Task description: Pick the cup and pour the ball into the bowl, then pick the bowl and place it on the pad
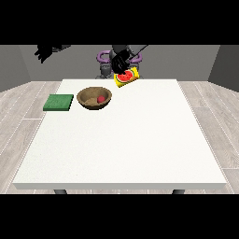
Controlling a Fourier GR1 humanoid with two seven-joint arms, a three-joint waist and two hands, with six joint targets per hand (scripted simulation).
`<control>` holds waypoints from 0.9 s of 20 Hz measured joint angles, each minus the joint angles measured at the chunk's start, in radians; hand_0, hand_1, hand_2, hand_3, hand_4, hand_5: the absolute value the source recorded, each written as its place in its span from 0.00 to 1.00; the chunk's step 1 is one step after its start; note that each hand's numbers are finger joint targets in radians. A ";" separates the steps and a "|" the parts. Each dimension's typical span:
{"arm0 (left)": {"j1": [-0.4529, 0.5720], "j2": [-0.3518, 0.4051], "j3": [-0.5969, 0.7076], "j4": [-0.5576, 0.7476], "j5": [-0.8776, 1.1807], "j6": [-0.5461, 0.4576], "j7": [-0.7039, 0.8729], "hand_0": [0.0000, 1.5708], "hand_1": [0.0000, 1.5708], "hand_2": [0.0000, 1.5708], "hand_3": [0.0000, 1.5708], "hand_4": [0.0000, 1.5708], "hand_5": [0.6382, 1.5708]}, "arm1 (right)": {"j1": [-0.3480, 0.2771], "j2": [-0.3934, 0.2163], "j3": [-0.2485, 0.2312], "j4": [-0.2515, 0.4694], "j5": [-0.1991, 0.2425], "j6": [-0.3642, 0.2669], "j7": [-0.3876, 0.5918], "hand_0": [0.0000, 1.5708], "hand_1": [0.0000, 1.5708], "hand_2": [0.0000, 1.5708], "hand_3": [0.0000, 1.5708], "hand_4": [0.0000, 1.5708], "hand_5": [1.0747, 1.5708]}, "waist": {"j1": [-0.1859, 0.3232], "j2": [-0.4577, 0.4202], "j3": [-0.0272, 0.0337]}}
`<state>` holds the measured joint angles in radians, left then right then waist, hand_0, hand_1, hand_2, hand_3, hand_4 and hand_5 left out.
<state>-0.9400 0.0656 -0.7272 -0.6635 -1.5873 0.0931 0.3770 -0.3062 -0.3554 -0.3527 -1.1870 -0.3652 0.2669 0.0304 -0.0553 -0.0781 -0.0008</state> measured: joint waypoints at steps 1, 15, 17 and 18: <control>0.014 0.002 0.037 -0.023 0.038 0.031 -0.002 0.85 0.85 1.00 1.00 0.65 0.97 | 0.007 -0.001 -0.003 0.001 0.003 -0.005 -0.003 0.00 0.00 0.00 0.20 0.33 1.00 | 0.014 -0.002 -0.0006; 0.382 -0.034 0.422 -0.312 0.748 0.389 -0.181 0.00 0.00 0.00 0.00 0.53 0.91 | 0.002 0.036 -0.017 -0.034 0.007 -0.082 -0.014 0.00 0.00 0.00 0.12 0.37 0.99 | 0.131 0.094 -0.0171; 0.438 -0.046 0.432 -0.373 0.907 0.403 -0.238 0.00 0.00 0.00 0.00 0.55 0.90 | -0.014 0.056 -0.004 -0.045 0.010 -0.091 -0.021 0.00 0.00 0.00 0.16 0.37 0.99 | 0.123 0.132 -0.0186; 0.462 -0.050 0.434 -0.405 0.985 0.403 -0.276 0.00 0.00 0.00 0.00 0.56 0.89 | -0.024 0.061 0.001 -0.050 0.012 -0.094 -0.024 0.00 0.00 0.00 0.15 0.37 0.99 | 0.121 0.151 -0.0177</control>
<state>-0.4777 0.0157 -0.2931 -1.0684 -0.6028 0.4960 0.1007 -0.3302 -0.2946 -0.3519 -1.2369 -0.3529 0.1732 0.0061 0.0655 0.0730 -0.0185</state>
